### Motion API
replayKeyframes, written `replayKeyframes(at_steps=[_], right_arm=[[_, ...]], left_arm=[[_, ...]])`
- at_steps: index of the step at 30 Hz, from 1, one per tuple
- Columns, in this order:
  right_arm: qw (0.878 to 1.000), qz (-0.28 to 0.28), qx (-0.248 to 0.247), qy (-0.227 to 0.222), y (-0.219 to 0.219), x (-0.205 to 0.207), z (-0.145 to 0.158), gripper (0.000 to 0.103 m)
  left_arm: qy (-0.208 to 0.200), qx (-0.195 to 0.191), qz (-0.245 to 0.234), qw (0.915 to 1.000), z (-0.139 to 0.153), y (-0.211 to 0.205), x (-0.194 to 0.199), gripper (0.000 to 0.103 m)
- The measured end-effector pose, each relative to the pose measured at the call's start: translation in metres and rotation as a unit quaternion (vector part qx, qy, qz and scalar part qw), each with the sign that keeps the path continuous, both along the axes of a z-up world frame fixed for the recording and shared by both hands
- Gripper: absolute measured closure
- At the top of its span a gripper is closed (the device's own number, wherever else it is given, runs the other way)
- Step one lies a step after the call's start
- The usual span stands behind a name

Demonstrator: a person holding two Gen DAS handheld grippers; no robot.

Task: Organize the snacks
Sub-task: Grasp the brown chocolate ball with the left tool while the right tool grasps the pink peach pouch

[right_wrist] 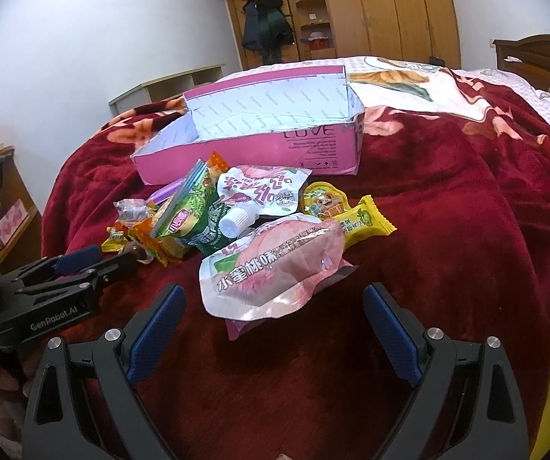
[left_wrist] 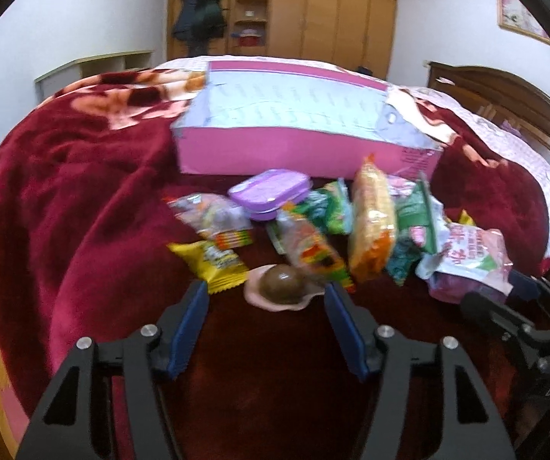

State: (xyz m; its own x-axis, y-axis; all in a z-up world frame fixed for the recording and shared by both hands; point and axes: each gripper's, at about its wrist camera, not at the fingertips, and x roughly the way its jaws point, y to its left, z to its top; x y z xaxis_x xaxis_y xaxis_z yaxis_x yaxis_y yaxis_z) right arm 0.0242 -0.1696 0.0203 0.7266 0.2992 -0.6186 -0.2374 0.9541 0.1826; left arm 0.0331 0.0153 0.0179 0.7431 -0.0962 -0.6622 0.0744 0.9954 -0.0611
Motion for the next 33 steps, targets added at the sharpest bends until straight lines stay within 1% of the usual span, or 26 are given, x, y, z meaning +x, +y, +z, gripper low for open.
replayKeyframes(at_steps=[3,10,13,17,26,30,33], right_arm=[[1.000,0.000,-0.003,0.001,0.000,0.004,0.001,0.007],[1.000,0.003,0.008,0.012,-0.005,0.012,-0.001,0.007],[1.000,0.007,0.006,0.015,-0.003,0.015,-0.003,0.007],[1.000,0.009,0.003,0.019,-0.002,0.018,-0.006,0.007],[0.999,0.008,0.000,0.031,-0.001,0.028,-0.007,0.007],[0.999,-0.004,-0.007,0.030,0.005,0.032,-0.006,0.007],[0.999,-0.018,-0.016,0.030,0.012,0.036,-0.004,0.007]], left_arm=[[0.022,0.017,-0.013,0.9995,-0.006,-0.008,0.015,0.036],[0.030,0.010,-0.019,0.9993,-0.012,-0.007,0.030,0.036],[0.029,0.011,-0.023,0.9993,-0.012,-0.007,0.029,0.041],[0.031,0.008,-0.015,0.9994,-0.010,-0.004,0.027,0.053],[0.041,-0.010,-0.013,0.9990,-0.008,-0.001,0.032,0.052],[0.040,-0.006,-0.027,0.9988,-0.012,0.000,0.040,0.049],[0.045,-0.017,-0.037,0.9982,-0.014,0.005,0.047,0.048]])
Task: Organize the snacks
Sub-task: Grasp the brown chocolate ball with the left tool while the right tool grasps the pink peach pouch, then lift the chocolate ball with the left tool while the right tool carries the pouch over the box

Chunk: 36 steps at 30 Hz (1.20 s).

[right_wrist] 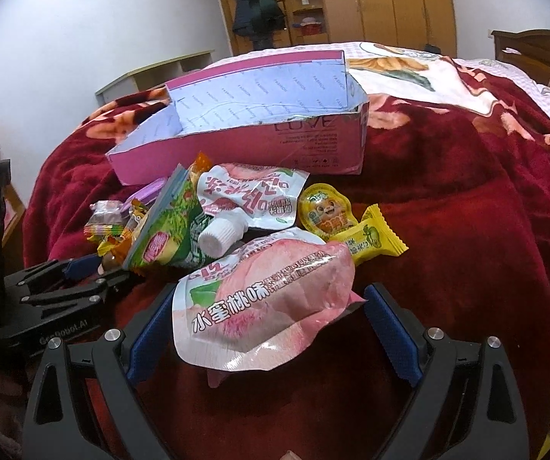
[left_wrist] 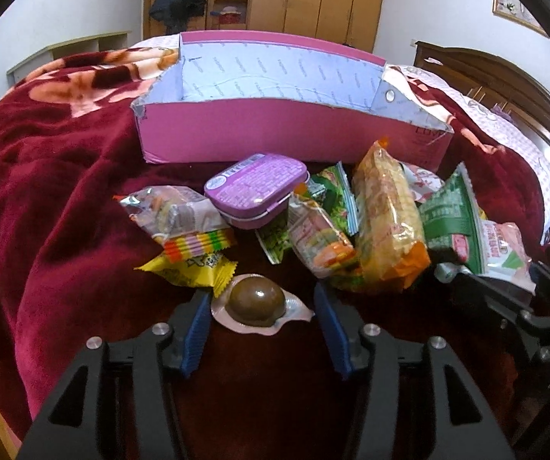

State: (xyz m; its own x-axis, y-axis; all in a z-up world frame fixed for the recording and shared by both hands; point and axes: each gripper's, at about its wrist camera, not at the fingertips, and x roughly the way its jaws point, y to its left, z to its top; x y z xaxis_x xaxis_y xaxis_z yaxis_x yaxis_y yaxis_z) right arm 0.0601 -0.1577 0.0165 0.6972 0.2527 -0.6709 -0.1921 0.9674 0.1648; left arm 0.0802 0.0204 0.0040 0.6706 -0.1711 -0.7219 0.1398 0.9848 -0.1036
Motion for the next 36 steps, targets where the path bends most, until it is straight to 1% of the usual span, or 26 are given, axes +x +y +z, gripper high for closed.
replayKeyframes(at_steps=[2,3,4,8,12,18,21,23,27,33,34,35,36], right_arm=[[1.000,-0.002,-0.002,-0.001,0.003,0.002,0.002,0.007],[1.000,-0.002,0.000,-0.002,0.004,0.003,0.003,0.007],[1.000,-0.001,0.000,-0.004,0.005,0.003,0.003,0.007],[1.000,0.003,-0.004,-0.009,0.003,0.003,0.003,0.007],[1.000,0.007,0.011,-0.016,-0.004,0.001,0.004,0.007],[0.999,-0.001,0.022,-0.044,-0.009,-0.007,0.009,0.007],[0.997,-0.007,0.024,-0.068,-0.011,-0.014,0.013,0.007],[0.997,-0.007,0.024,-0.076,-0.011,-0.015,0.014,0.007],[0.998,0.003,0.016,-0.067,-0.008,-0.012,0.011,0.007],[0.997,0.010,-0.018,-0.072,0.003,-0.017,0.010,0.007],[0.997,0.012,-0.022,-0.071,0.004,-0.017,0.009,0.008],[0.997,0.015,-0.026,-0.069,0.005,-0.017,0.009,0.014],[0.997,0.018,-0.028,-0.068,0.006,-0.018,0.008,0.017]], left_arm=[[-0.002,-0.003,-0.003,1.0000,0.000,0.002,0.000,0.050],[-0.004,-0.003,-0.002,1.0000,0.000,0.002,-0.001,0.054],[-0.007,-0.002,0.001,1.0000,0.000,0.003,-0.002,0.055],[-0.016,-0.021,0.011,0.9996,0.004,0.006,-0.010,0.056],[-0.033,-0.020,0.020,0.9991,0.009,0.003,-0.028,0.056],[-0.048,-0.017,0.017,0.9986,0.015,-0.003,-0.052,0.057],[-0.059,-0.013,0.014,0.9981,0.015,-0.005,-0.063,0.057],[-0.063,-0.018,0.012,0.9978,0.016,-0.006,-0.067,0.057],[-0.067,-0.032,0.007,0.9972,0.020,-0.006,-0.074,0.057],[-0.083,-0.032,0.003,0.9961,0.029,-0.005,-0.082,0.057],[-0.082,-0.034,0.004,0.9960,0.029,-0.005,-0.082,0.057],[-0.081,-0.036,0.005,0.9961,0.030,-0.004,-0.082,0.057],[-0.080,-0.038,0.007,0.9961,0.030,-0.003,-0.082,0.057]])
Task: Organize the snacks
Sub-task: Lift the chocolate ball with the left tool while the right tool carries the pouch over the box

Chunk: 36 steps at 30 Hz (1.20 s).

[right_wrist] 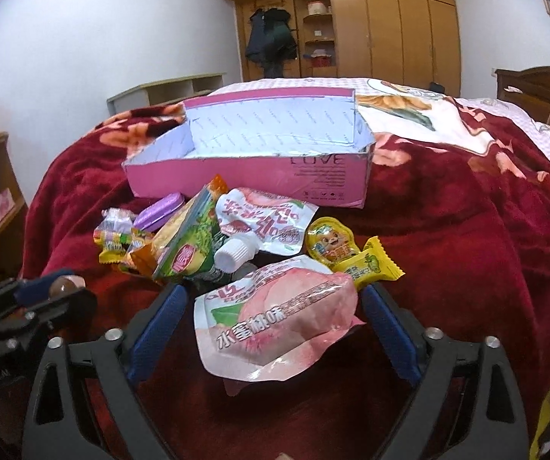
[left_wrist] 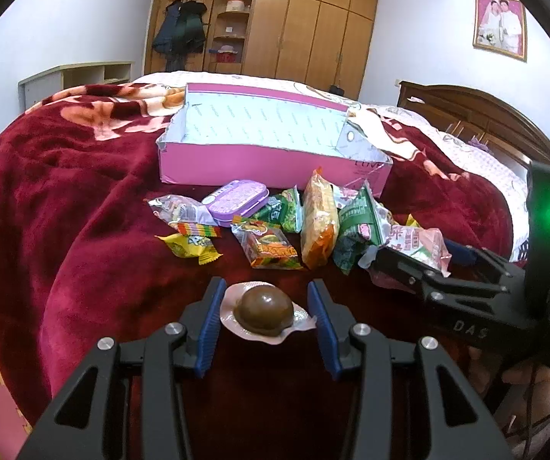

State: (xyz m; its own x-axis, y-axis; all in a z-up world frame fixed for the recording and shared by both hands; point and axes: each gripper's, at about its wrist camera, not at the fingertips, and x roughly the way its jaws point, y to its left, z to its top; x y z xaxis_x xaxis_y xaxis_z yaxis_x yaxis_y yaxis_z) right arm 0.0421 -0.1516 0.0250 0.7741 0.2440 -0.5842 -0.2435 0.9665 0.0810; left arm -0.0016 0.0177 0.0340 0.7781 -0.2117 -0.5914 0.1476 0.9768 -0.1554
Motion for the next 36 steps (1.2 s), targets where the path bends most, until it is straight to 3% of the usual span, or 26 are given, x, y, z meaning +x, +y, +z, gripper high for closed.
replayKeyframes(at_steps=[16,36], right_arm=[[0.999,-0.011,0.007,-0.031,-0.013,-0.026,0.015,0.023],[0.994,-0.025,0.022,-0.102,-0.030,-0.048,0.056,0.024]], left_arm=[[-0.008,-0.005,0.012,0.9999,0.008,0.005,-0.007,0.057],[-0.054,0.003,0.006,0.9985,0.048,0.007,0.011,0.057]])
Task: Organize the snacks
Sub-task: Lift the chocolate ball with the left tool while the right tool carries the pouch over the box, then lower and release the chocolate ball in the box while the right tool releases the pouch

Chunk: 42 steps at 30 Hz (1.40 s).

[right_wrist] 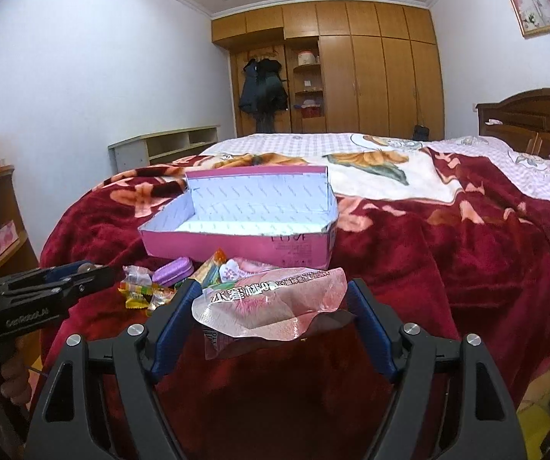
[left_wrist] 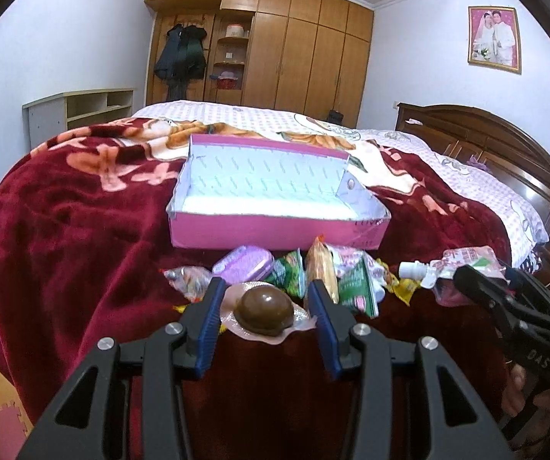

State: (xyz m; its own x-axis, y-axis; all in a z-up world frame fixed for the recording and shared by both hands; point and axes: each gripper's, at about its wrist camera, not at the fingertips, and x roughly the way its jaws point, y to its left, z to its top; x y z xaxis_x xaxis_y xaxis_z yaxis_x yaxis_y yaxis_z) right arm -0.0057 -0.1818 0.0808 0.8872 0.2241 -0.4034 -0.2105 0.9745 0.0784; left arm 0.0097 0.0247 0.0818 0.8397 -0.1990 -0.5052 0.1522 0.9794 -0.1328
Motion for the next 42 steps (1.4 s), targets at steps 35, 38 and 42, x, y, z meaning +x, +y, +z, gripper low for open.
replayKeyframes(at_steps=[35,38,42], right_arm=[[1.000,0.006,-0.009,-0.017,0.014,0.127,0.036,0.024],[1.000,0.007,-0.011,-0.015,0.017,0.144,0.037,0.024],[1.000,0.009,-0.018,-0.006,0.023,0.166,0.034,0.024]], left_arm=[[0.040,0.019,0.002,0.9990,0.004,0.006,0.167,0.056],[0.051,0.021,0.004,0.9985,-0.002,0.005,0.178,0.056],[0.069,0.017,0.011,0.9974,-0.011,0.007,0.191,0.056]])
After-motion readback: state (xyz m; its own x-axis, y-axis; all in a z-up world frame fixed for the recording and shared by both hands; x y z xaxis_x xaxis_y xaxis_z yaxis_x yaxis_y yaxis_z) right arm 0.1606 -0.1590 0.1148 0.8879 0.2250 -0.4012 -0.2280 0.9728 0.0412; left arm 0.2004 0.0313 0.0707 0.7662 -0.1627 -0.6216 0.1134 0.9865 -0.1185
